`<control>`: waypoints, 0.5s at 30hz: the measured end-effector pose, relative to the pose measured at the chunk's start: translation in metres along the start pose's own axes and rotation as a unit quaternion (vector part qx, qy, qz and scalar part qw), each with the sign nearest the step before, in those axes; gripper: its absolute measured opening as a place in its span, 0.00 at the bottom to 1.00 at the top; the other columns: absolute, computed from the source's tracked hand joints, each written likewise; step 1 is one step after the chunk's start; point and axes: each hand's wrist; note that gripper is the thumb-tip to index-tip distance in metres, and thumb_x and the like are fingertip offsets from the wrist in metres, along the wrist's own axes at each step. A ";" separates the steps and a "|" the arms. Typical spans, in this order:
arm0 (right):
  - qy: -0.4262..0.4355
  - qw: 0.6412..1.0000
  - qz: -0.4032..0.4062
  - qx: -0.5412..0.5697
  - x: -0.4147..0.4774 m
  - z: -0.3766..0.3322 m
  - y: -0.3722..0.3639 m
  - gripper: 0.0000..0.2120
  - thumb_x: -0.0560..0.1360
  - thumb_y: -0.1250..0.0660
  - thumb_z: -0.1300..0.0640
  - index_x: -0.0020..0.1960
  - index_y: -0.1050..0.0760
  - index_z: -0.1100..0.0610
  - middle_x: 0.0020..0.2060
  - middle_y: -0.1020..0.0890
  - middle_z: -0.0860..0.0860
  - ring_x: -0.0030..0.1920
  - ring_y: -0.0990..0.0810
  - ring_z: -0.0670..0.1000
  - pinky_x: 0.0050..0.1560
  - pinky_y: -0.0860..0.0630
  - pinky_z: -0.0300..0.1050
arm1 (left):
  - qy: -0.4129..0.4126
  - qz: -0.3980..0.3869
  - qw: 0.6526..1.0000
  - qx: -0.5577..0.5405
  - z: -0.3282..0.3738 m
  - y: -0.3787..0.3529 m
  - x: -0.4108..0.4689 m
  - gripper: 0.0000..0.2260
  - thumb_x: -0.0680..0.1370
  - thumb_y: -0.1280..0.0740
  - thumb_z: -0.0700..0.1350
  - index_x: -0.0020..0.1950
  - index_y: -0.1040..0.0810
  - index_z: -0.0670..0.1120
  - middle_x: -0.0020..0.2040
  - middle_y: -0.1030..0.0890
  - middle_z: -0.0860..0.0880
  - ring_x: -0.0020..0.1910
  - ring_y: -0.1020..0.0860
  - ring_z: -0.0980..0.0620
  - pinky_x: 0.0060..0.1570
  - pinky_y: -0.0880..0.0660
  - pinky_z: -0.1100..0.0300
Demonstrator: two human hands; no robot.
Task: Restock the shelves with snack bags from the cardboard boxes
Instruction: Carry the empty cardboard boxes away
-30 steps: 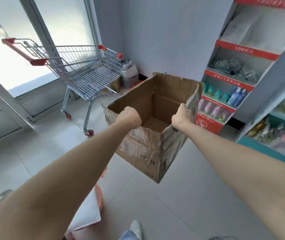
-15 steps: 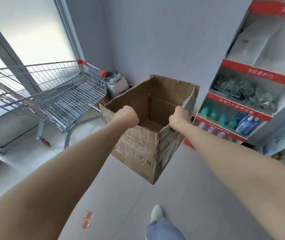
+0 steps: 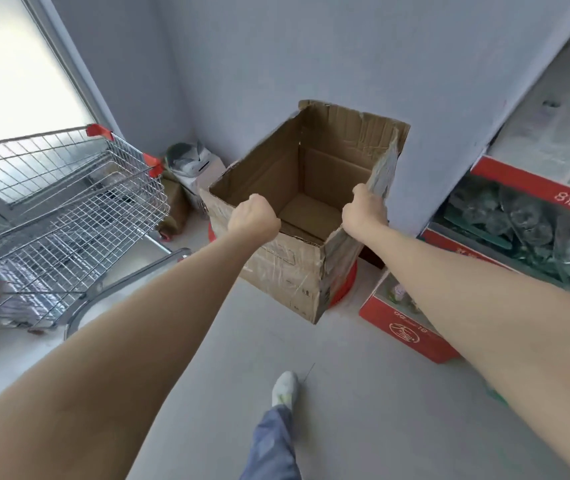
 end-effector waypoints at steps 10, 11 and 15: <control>-0.049 0.998 -0.026 -0.001 0.177 0.002 -0.058 0.18 0.80 0.47 0.63 0.68 0.33 0.61 0.63 0.27 0.63 0.63 0.27 0.63 0.58 0.27 0.55 | -0.011 -0.048 0.999 0.016 0.046 -0.036 0.174 0.17 0.79 0.36 0.47 0.62 0.32 0.37 0.58 0.23 0.39 0.59 0.25 0.40 0.45 0.31 0.54; -0.051 0.998 -0.031 0.002 0.190 0.004 -0.064 0.18 0.80 0.48 0.64 0.68 0.33 0.62 0.63 0.27 0.63 0.63 0.27 0.63 0.58 0.27 0.55 | -0.009 -0.054 0.998 0.019 0.048 -0.041 0.188 0.17 0.79 0.36 0.48 0.62 0.32 0.38 0.58 0.23 0.40 0.58 0.25 0.40 0.45 0.30 0.54; -0.062 0.997 -0.039 0.006 0.227 0.015 -0.091 0.17 0.80 0.48 0.64 0.67 0.33 0.62 0.61 0.25 0.64 0.60 0.26 0.64 0.56 0.27 0.54 | 0.002 -0.085 0.996 0.026 0.051 -0.065 0.231 0.19 0.78 0.34 0.51 0.60 0.31 0.38 0.56 0.23 0.41 0.56 0.23 0.41 0.48 0.27 0.52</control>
Point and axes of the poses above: each hand's wrist, its own x-axis towards the middle knuckle, its own y-axis out of the back of the hand, z = x × y
